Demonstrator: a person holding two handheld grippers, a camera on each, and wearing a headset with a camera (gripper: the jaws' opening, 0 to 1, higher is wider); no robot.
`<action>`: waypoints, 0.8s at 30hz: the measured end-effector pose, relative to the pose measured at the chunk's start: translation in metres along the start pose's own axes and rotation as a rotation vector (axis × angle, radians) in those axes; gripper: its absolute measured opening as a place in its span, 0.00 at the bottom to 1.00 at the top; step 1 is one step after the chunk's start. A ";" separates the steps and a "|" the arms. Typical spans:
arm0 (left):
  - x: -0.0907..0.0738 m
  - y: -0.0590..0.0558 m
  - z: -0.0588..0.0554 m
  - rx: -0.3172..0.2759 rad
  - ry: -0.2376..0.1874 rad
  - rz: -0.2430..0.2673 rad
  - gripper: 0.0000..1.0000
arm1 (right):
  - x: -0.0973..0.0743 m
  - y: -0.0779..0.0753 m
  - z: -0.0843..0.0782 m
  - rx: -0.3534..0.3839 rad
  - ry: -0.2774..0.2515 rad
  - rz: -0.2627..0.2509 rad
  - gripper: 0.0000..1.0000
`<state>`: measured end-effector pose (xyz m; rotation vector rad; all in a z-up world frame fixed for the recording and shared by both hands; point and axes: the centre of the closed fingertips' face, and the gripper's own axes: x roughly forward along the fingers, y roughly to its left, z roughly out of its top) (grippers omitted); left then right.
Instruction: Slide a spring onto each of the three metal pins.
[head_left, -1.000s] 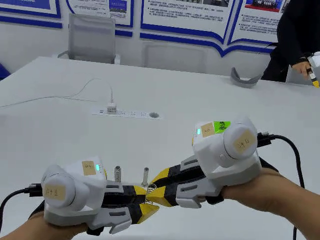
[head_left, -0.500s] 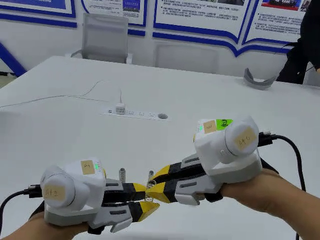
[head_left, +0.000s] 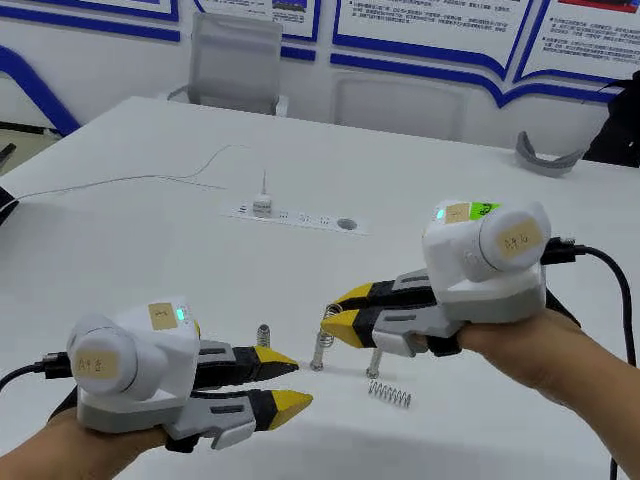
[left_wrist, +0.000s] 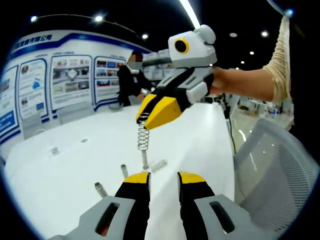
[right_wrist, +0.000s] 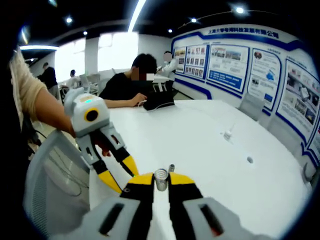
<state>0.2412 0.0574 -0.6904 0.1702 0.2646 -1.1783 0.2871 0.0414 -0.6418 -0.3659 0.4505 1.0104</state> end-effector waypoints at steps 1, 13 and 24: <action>-0.001 -0.001 -0.001 -0.003 0.003 0.003 0.22 | 0.002 -0.004 -0.001 0.009 -0.004 -0.015 0.12; -0.010 -0.003 -0.001 -0.011 0.007 0.026 0.26 | 0.024 -0.038 -0.011 0.064 0.000 -0.090 0.12; -0.019 0.002 -0.006 -0.031 0.008 0.055 0.29 | 0.048 -0.047 -0.033 0.091 0.053 -0.097 0.12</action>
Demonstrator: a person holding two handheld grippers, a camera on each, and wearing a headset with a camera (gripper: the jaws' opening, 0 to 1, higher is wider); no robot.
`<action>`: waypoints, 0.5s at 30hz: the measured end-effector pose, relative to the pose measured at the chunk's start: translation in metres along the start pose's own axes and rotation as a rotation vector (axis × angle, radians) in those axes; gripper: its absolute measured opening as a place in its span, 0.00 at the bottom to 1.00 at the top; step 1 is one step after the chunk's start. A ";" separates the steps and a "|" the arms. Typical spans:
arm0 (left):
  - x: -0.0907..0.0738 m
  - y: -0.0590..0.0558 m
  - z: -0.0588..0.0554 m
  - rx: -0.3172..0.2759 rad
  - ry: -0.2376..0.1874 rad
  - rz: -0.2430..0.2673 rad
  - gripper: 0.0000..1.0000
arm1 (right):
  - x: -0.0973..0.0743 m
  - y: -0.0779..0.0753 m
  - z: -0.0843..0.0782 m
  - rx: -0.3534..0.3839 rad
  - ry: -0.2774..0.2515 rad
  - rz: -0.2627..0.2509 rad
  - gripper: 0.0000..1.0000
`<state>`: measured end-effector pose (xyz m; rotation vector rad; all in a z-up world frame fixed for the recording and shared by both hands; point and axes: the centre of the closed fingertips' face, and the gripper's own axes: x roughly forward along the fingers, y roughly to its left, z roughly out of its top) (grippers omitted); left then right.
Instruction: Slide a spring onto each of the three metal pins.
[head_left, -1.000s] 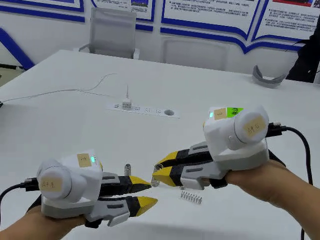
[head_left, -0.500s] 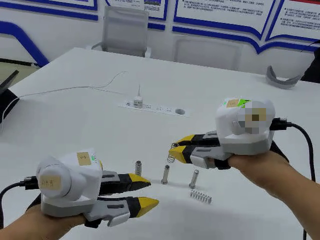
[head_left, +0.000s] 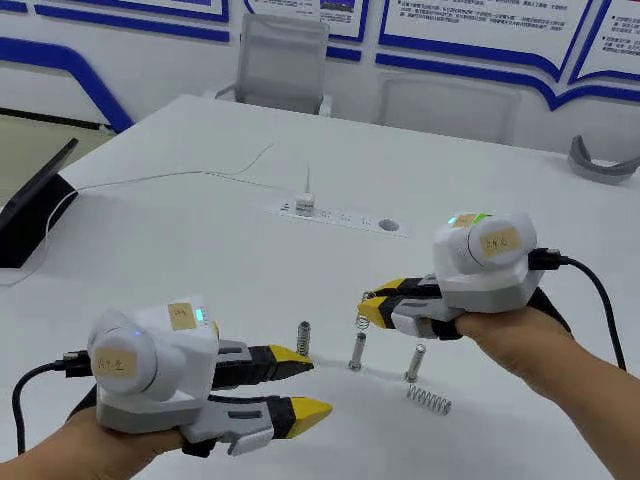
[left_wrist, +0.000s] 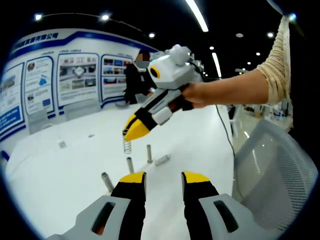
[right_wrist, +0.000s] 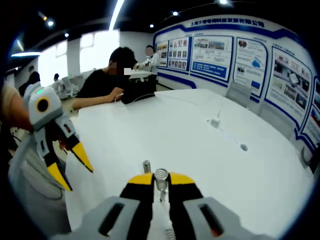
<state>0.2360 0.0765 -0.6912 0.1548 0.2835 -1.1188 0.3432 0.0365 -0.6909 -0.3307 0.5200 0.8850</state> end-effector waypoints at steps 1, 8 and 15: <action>0.000 0.000 0.000 -0.002 -0.002 0.001 0.29 | 0.001 0.000 -0.002 0.004 0.003 0.000 0.12; 0.004 -0.001 -0.002 -0.003 0.007 -0.008 0.30 | 0.006 -0.005 -0.010 0.025 0.012 -0.013 0.12; 0.005 0.000 -0.004 -0.006 0.013 -0.011 0.29 | 0.008 -0.004 -0.014 0.036 0.019 -0.005 0.12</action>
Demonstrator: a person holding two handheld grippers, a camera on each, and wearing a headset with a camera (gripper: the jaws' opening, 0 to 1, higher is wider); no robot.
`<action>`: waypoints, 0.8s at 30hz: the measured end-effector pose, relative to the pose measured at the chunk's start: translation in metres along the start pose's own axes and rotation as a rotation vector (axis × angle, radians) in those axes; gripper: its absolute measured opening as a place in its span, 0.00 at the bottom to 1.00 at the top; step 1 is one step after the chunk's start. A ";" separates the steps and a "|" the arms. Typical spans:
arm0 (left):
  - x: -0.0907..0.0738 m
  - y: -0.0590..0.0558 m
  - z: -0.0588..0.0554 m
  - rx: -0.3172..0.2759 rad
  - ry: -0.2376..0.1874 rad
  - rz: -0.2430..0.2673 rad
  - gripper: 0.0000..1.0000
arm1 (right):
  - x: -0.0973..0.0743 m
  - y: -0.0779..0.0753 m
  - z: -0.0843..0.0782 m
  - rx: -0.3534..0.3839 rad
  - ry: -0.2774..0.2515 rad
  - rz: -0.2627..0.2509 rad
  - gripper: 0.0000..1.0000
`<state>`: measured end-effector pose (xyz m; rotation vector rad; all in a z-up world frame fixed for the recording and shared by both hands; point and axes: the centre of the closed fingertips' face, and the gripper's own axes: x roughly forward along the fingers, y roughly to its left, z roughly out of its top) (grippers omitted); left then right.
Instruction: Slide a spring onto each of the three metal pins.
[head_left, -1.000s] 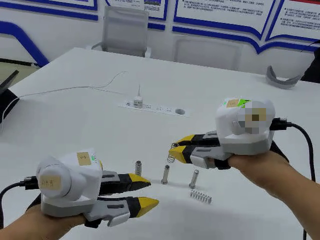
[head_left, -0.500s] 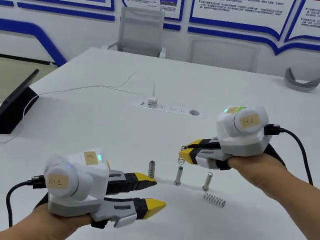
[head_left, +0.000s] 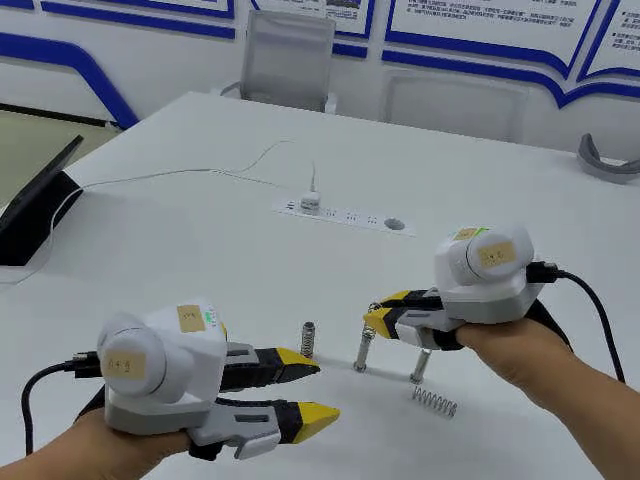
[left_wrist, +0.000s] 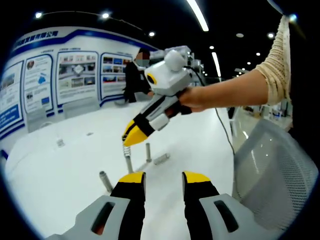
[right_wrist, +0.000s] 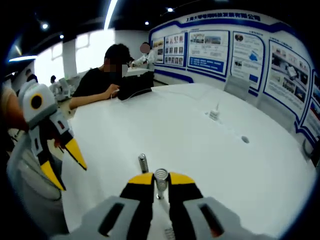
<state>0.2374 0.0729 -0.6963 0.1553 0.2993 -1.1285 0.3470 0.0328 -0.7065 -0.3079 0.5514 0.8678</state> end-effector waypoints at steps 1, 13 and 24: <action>0.000 0.000 0.000 -0.001 0.000 0.000 0.29 | 0.000 0.000 0.000 0.001 0.001 0.001 0.12; 0.000 0.001 -0.002 -0.002 0.011 0.001 0.29 | 0.009 -0.001 -0.011 0.009 0.013 0.002 0.12; 0.001 0.005 -0.004 -0.006 0.017 0.006 0.29 | 0.021 0.000 -0.027 0.012 0.029 0.007 0.12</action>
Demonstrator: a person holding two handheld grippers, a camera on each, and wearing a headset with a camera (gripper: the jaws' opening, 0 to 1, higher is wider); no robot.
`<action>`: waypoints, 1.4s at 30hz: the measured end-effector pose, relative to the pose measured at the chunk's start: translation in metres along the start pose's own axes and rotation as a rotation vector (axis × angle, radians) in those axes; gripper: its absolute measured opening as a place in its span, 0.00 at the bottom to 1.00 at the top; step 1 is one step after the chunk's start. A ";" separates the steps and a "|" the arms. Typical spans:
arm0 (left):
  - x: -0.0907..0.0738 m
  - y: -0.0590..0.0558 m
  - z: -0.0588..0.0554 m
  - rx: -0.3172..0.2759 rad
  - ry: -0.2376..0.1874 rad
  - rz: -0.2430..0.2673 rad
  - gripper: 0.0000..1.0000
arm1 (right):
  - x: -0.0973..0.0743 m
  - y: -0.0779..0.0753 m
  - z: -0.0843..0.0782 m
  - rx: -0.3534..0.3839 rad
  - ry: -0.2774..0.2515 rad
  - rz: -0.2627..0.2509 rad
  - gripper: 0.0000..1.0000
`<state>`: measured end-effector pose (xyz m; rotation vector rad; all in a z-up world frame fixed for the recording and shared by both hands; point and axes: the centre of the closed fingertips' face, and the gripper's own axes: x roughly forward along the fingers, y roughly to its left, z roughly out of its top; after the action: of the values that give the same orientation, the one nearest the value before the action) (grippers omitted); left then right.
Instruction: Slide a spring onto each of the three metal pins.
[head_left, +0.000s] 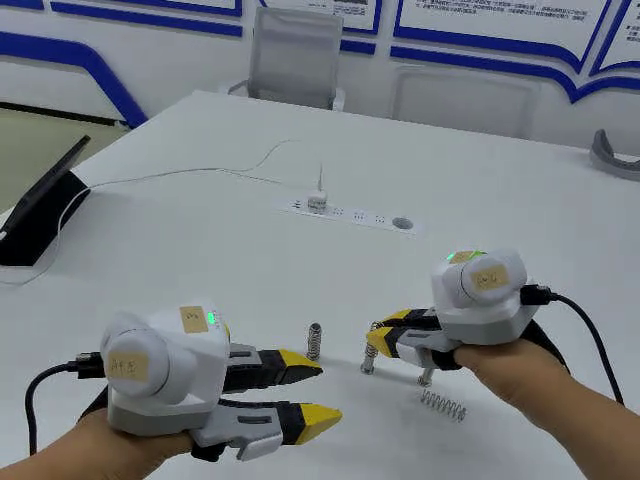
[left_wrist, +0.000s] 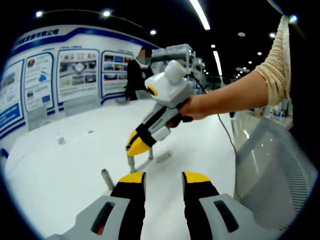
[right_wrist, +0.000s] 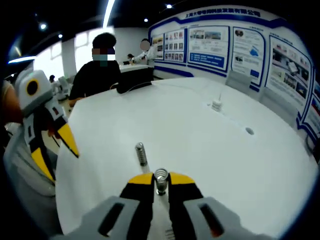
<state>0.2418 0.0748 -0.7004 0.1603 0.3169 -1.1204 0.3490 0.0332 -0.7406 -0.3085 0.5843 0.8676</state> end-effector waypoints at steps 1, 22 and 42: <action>0.000 0.000 0.000 -0.001 0.001 0.000 0.30 | 0.002 0.000 -0.001 -0.002 0.001 -0.001 0.12; 0.002 0.008 -0.003 -0.016 0.003 0.014 0.35 | 0.014 -0.001 -0.018 0.007 0.036 0.002 0.12; -0.007 0.021 -0.010 -0.045 0.012 0.050 0.49 | 0.005 -0.004 -0.015 0.002 0.031 -0.017 0.18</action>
<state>0.2562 0.0929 -0.7078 0.1349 0.3463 -1.0621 0.3492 0.0264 -0.7559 -0.3245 0.6103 0.8471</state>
